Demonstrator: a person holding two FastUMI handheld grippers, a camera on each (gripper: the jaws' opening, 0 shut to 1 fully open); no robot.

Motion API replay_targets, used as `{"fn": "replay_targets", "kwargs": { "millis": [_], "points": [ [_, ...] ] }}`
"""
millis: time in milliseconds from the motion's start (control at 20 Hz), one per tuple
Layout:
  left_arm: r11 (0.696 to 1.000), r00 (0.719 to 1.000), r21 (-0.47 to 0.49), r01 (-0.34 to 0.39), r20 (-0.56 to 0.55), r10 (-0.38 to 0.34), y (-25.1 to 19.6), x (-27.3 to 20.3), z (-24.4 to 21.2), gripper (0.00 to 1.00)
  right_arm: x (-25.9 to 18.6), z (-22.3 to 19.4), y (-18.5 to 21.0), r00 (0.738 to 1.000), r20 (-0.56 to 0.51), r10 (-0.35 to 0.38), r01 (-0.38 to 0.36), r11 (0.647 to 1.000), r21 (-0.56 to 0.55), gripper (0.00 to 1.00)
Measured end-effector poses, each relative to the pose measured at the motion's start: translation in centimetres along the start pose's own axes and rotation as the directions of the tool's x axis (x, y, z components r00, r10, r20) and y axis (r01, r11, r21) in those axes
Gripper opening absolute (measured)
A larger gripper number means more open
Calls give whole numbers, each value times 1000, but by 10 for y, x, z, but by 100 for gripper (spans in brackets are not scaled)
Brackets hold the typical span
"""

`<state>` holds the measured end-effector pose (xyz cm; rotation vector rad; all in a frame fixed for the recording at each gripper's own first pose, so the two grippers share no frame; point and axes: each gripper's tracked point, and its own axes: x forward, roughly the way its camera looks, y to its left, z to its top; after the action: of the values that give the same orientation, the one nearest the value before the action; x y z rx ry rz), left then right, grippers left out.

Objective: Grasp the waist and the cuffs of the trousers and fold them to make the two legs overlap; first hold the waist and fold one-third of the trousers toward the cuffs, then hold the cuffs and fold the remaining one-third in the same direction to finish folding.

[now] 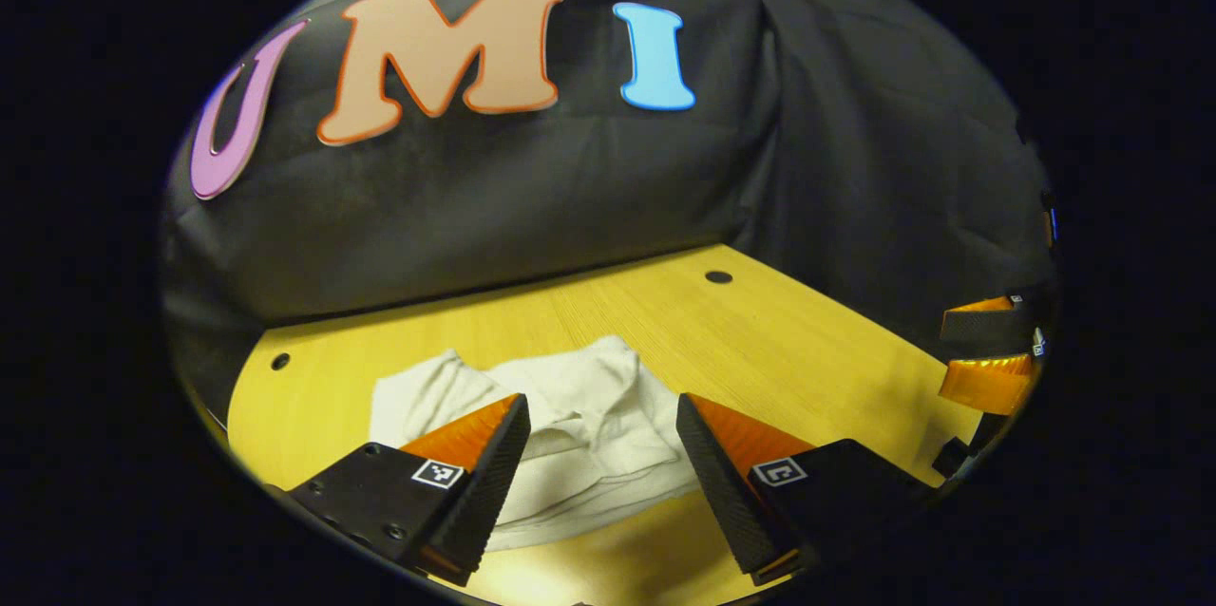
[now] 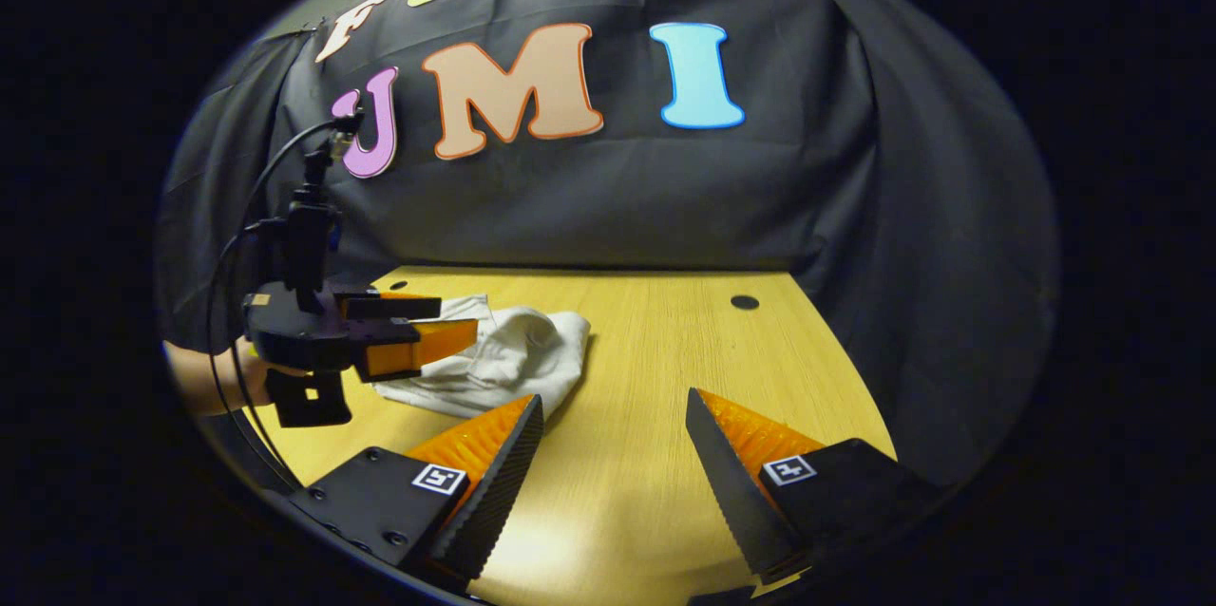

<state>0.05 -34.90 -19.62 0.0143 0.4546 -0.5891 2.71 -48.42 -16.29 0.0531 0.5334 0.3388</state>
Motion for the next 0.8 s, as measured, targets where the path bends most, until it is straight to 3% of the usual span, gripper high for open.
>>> {"fn": "replay_targets", "kwargs": {
  "millis": [250,500,650,750,800],
  "points": [
    [979,970,-8,-202,139,201,84,-72,45,95,9,61,49,989,150,-14,12,1000,15,98],
    [920,893,-54,-387,227,389,176,-156,79,99,11,130,95,953,303,-28,23,1000,19,97],
    [883,846,-55,-466,262,464,209,-193,91,96,8,158,118,931,365,-24,14,999,30,93],
    [855,810,-55,-515,294,507,226,-215,99,100,7,167,126,922,386,-25,19,1000,19,97],
    [851,803,-60,-522,302,514,231,-222,101,95,7,170,129,918,395,-25,20,1000,17,97]
  ]
}}
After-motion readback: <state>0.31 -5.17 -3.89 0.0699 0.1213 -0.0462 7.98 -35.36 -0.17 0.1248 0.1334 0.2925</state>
